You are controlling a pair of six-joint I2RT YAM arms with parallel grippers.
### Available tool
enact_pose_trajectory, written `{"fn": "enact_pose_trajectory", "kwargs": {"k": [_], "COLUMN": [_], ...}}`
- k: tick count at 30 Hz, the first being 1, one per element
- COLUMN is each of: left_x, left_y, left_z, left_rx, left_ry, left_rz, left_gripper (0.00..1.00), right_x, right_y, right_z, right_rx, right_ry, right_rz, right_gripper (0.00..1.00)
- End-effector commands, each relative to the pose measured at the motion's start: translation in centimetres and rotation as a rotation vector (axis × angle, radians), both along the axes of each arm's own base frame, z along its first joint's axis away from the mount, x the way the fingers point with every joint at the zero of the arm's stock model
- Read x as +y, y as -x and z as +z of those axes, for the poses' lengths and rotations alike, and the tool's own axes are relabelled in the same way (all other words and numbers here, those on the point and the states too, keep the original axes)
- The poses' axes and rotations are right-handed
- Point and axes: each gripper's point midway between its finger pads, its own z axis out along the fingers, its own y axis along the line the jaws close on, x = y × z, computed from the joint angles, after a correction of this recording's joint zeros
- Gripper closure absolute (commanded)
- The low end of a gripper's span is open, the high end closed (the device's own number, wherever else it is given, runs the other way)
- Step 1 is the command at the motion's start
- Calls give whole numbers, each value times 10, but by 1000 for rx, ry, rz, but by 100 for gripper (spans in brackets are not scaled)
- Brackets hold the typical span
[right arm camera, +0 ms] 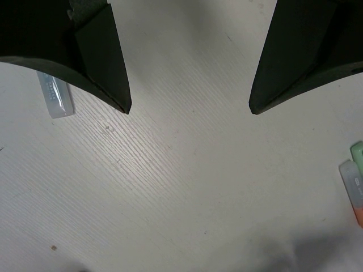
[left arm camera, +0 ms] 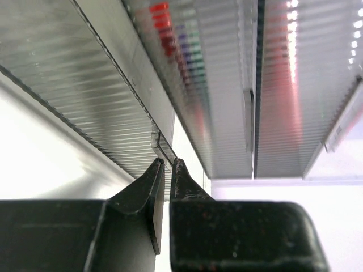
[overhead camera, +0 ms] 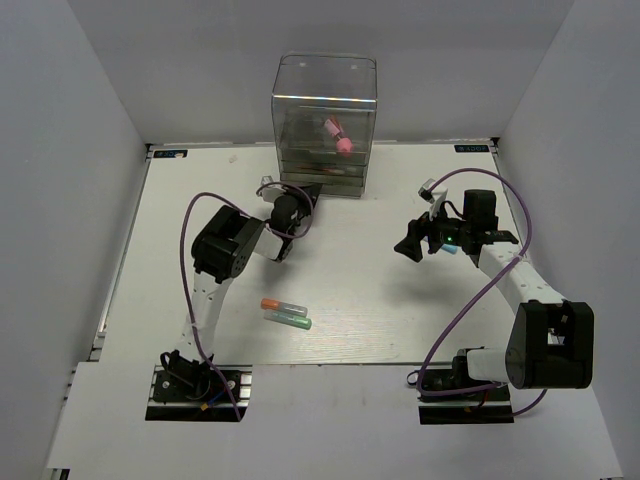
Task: Sort the stationery into containers
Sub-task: Open the drawer, then grab a piece of stationery with the right arm
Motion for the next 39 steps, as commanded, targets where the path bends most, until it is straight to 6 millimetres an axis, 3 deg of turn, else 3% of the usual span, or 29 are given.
{"fn": "enact_pose_trajectory", "kwargs": {"k": [1, 5, 10, 12, 13, 17, 19, 21, 22, 23, 24, 26, 27, 28, 29, 31, 32, 33, 34, 35, 37, 38, 39], "left_x": [3, 5, 5, 1, -2, 0, 3, 5, 10, 10, 12, 14, 16, 22, 25, 33, 43, 52, 61, 72, 94, 107, 118], "left_y": [20, 39, 46, 45, 45, 55, 67, 77, 86, 92, 97, 113, 119, 128, 134, 139, 156, 157, 163, 169, 192, 196, 210], "left_z": [3, 0, 3, 9, 10, 27, 25, 41, 36, 56, 60, 53, 74, 63, 66, 96, 82, 95, 98, 102, 115, 119, 126], "left_rx": [16, 26, 29, 22, 22, 9, 18, -6, 14, -16, -16, 58, 35, 128, 153, 144, 239, 234, 223, 233, 236, 220, 200], "left_ry": [-54, -59, -80, -87, -86, -102, -141, -169, -200, -204, -234, -297, -336, -401, -442, -529, -592, -629, -714, -760, -826, -895, -923], "left_rz": [-17, -36, -59, -75, -89, -111, -138, -164, -168, -183, -197, -250, -267, -301, -323, -348, -381, -374, -389, -370, -353, -328, -320], "left_gripper": [100, 100, 100, 74, 57, 32, 27, 25, 25, 24, 24, 22, 22, 18, 16, 12, 8, 1, 1, 1, 1, 1, 1], "right_x": [-2, -5, -6, -9, -10, -23, -28, -35, -37, -45, -48, -54, -59, -62, -63, -68, -71, -74, -75, -79, -82, -83, -86], "right_y": [-4, -6, -7, -9, -10, -16, -20, -27, -27, -27, -31, -36, -32, -37, -34, -26, -29, -30, -37, -39, -45, -46, -45], "right_z": [6, 7, 6, 6, 6, 5, 11, 21, 19, 15, 16, 9, -2, -14, -19, -39, -42, -41, -39, -41, -36, -44, -46], "right_rx": [-37, -45, -43, -58, -63, -117, -173, -250, -261, -266, -296, -277, -236, -203, -157, -65, -52, -40, -46, -36, -22, -2, 16], "right_ry": [4, 12, 18, 33, 38, 104, 136, 169, 177, 210, 222, 256, 301, 334, 346, 380, 397, 419, 438, 449, 482, 502, 525], "right_rz": [-2, -17, -30, -41, -44, -91, -105, -145, -154, -192, -205, -214, -203, -178, -157, -125, -113, -109, -105, -106, -82, -57, -42], "right_gripper": [10, 10, 10, 10, 10, 10, 10, 10, 10, 10, 10, 11, 22, 55, 72, 91, 95, 94, 89, 68, 47, 28, 21]}}
